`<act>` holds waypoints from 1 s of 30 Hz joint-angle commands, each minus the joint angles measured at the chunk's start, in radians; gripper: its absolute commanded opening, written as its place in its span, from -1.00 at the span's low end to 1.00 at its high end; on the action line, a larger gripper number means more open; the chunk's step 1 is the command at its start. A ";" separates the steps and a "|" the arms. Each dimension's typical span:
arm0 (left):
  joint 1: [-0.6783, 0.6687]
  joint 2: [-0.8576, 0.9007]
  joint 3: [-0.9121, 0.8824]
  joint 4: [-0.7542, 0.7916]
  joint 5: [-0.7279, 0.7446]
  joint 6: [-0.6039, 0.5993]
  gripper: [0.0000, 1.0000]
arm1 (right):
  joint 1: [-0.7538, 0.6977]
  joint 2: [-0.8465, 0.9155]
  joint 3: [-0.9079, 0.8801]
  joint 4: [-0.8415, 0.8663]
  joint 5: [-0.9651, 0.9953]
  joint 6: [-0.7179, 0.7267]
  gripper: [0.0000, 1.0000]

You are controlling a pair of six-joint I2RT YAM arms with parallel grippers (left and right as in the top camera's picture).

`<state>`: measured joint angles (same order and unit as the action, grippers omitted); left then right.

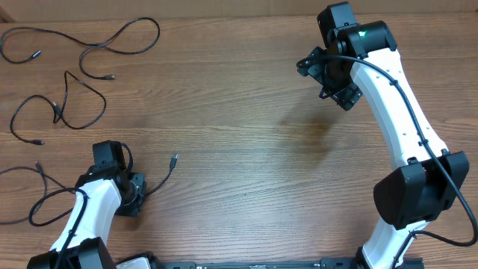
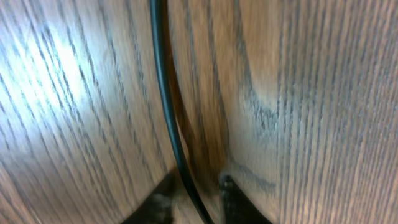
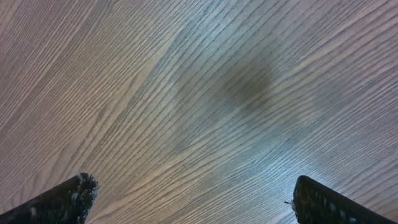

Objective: Untangle cables

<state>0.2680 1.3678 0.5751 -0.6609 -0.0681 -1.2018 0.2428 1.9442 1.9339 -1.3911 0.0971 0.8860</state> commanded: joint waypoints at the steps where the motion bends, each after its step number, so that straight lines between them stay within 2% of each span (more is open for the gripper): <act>1: -0.006 0.007 -0.035 0.011 -0.048 -0.010 -0.65 | -0.003 -0.003 -0.004 0.001 0.014 -0.004 1.00; 5: -0.006 0.007 -0.035 0.016 -0.049 -0.010 -0.91 | -0.003 -0.003 -0.004 0.001 0.014 -0.004 1.00; 11: -0.006 0.006 -0.032 0.020 -0.090 -0.005 -0.91 | -0.003 -0.003 -0.004 0.001 0.014 -0.004 1.00; 15: -0.006 0.006 0.001 0.011 -0.097 0.058 -0.92 | -0.003 -0.003 -0.004 0.001 0.014 -0.004 1.00; 26: -0.003 0.006 0.219 -0.198 -0.100 0.065 -0.91 | -0.003 -0.003 -0.004 0.001 0.015 -0.004 1.00; 30: 0.018 0.006 0.262 -0.210 -0.103 0.091 -0.91 | -0.003 -0.003 -0.004 0.001 0.014 -0.004 1.00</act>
<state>0.2695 1.3727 0.7837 -0.8673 -0.1471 -1.1473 0.2428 1.9442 1.9339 -1.3918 0.0971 0.8856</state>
